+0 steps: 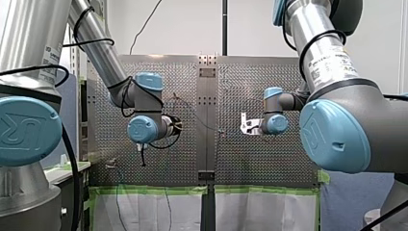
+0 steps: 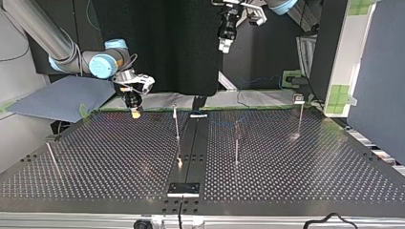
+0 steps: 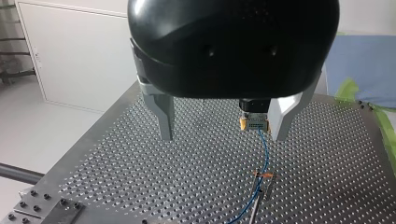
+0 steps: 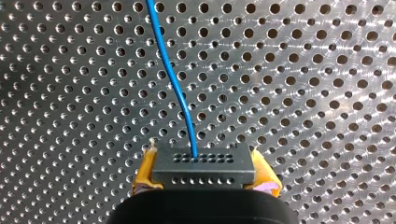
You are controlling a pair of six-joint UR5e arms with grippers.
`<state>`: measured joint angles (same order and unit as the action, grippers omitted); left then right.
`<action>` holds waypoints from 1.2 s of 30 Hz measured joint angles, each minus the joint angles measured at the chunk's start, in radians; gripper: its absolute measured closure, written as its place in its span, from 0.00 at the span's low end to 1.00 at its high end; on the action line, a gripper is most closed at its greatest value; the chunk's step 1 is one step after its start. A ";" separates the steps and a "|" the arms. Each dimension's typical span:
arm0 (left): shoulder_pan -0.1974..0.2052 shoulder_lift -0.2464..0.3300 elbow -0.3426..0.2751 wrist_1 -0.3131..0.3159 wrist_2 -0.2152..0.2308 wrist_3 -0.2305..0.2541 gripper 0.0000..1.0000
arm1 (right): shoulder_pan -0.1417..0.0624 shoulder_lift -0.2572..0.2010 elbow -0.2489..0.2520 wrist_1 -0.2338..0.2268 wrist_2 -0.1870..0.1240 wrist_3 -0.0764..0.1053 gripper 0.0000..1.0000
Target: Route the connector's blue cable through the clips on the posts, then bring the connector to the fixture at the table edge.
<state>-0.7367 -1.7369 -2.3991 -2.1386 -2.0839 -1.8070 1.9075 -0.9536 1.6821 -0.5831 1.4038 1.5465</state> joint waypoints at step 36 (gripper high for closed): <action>0.000 0.000 0.000 0.000 0.000 0.000 0.00 | 0.000 0.000 0.000 0.000 0.000 0.000 1.00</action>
<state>-0.7366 -1.7370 -2.3991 -2.1385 -2.0838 -1.8070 1.9076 -0.9536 1.6822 -0.5831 1.4038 1.5465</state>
